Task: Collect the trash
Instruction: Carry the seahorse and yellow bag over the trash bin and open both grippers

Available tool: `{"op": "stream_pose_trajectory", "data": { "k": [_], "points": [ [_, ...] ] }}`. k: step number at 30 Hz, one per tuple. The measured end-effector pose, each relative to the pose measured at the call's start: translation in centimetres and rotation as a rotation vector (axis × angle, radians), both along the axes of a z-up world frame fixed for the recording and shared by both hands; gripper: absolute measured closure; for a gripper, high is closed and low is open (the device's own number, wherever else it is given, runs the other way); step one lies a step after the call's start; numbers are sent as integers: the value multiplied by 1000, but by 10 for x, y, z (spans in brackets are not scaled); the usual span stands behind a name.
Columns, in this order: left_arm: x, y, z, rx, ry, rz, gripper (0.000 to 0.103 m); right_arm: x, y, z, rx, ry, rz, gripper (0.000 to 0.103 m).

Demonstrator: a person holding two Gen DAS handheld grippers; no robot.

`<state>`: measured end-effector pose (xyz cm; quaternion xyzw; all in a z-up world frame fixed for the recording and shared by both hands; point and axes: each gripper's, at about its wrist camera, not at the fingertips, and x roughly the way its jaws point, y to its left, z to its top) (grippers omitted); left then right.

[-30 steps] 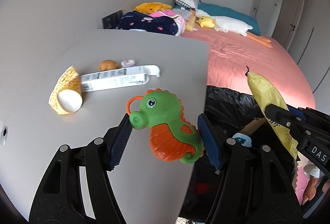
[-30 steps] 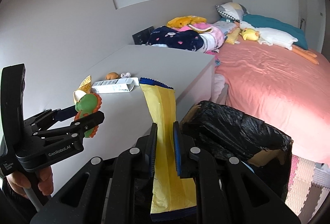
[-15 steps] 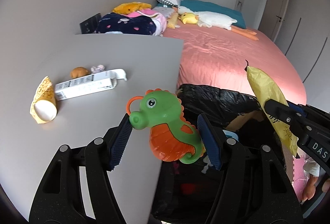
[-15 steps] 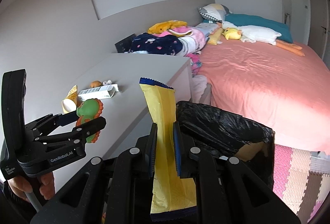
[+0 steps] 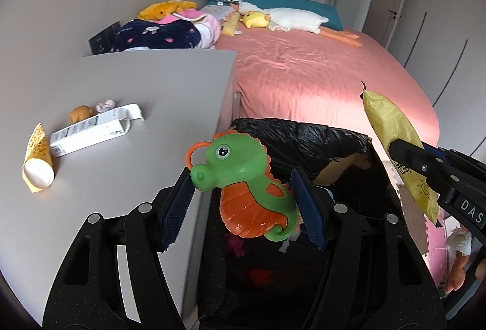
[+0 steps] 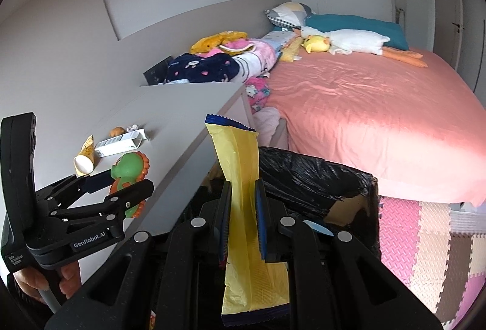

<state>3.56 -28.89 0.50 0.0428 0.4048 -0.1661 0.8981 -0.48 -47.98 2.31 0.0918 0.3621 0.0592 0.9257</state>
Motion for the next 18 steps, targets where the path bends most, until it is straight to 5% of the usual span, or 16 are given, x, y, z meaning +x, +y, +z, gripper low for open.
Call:
{"op": "stream_pose_trajectory", "data": {
  "k": [11,12,13,14,15,18],
  "points": [
    [2,-27,-3,3,26,-96,38,-6,-21,4,-45,17,-94,83],
    [3,-29,-4,1,36,-111,38,-6,-21,4,-54,20,-104,62],
    [4,-31,-6,-2,48,-119,26,-7,-22,5,-61,21,-116,45],
    [5,-32,-9,-6,68,-128,15,-8,-23,7,-74,13,-138,15],
    [5,-33,-11,-4,74,-128,6,-11,-23,9,-89,-10,-159,11],
    [6,-32,-17,20,71,-102,6,-14,-23,12,-104,-29,-165,11]
  ]
}}
